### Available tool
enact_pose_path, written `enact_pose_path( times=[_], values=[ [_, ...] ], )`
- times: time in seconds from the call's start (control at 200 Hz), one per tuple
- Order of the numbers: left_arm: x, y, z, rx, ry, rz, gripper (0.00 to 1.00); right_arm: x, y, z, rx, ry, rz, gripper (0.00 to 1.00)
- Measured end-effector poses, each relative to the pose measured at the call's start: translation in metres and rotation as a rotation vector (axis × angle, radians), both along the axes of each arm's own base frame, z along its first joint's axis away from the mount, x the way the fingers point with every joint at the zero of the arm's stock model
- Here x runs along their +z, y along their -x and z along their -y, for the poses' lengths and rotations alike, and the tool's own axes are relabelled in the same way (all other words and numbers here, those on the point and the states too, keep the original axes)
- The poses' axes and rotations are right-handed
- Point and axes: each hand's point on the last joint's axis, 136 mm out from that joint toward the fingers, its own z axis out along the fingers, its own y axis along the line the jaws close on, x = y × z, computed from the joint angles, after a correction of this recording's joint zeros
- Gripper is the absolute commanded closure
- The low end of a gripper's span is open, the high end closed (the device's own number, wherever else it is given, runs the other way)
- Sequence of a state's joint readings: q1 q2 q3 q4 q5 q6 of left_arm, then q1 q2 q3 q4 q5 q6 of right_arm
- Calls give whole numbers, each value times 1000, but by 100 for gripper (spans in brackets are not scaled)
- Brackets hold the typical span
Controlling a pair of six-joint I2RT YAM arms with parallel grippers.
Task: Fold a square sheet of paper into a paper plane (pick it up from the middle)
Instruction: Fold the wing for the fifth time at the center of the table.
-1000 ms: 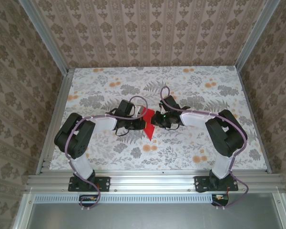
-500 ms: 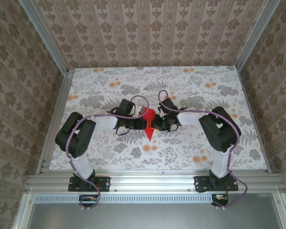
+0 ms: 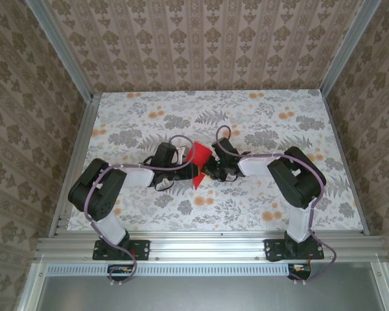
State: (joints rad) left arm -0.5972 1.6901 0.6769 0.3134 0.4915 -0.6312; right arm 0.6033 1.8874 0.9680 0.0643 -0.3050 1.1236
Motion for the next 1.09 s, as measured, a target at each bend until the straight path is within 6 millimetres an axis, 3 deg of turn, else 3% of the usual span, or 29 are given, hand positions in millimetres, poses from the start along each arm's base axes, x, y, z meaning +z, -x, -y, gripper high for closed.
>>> enact_pose_path(
  times=[0.305, 0.565, 0.77, 0.925, 1.095],
  values=[
    [-2, 2, -1, 30, 33, 13, 76, 1, -4, 2, -101, -26, -20, 85],
    [-9, 0, -8, 36, -11, 42, 92, 2, -5, 2, -124, -33, -30, 82],
    [-13, -3, -13, -44, -107, 137, 94, 11, -10, 8, -124, -35, -5, 78],
    [-16, -2, -14, -122, -173, 206, 95, 24, -20, 14, -114, -59, 32, 81],
    [-14, 0, -7, -206, -228, 285, 96, 27, -18, 6, -64, -90, 28, 85]
  ],
)
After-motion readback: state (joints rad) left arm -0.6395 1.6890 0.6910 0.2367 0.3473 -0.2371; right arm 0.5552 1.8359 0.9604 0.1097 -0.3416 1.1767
